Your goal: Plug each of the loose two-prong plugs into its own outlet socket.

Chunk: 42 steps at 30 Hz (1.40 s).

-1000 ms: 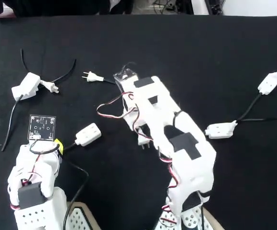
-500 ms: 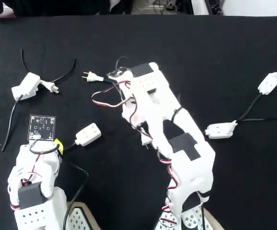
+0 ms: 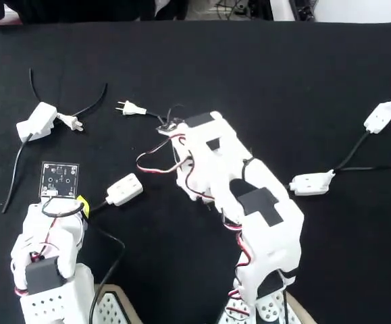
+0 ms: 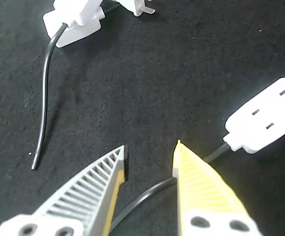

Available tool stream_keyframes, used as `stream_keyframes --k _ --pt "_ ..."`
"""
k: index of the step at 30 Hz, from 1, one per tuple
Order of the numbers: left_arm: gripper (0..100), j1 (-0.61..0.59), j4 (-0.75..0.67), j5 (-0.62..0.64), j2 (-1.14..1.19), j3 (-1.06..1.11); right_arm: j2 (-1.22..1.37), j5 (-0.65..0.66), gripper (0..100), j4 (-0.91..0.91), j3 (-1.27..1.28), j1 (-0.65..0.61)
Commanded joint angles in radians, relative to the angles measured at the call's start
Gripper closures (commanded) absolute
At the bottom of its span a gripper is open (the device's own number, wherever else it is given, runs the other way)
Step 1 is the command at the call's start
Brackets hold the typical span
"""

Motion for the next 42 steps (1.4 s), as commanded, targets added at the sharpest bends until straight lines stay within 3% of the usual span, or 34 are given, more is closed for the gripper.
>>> stream_keyframes --k 1,7,15,22,27,42 --pt "83 0.012 -0.015 0.005 0.0 -0.007 -0.005 0.002 70.6 -0.015 -0.001 -0.012" --pt "83 0.012 -0.015 0.005 0.0 -0.007 -0.012 0.006 80.7 0.046 -0.067 -0.015" --pt "83 0.012 -0.015 0.006 0.0 -0.007 -0.004 -0.04 76.0 0.21 -0.283 -0.048" --pt "83 0.008 -0.015 0.006 0.0 -0.008 0.018 -0.025 76.7 0.176 -0.214 -0.021" --pt "83 0.008 -0.015 0.006 0.0 -0.008 0.031 0.025 89.8 0.054 -0.148 0.014" --pt "83 0.008 -0.015 0.006 0.0 -0.008 0.031 0.054 88.9 0.13 -0.145 0.04"
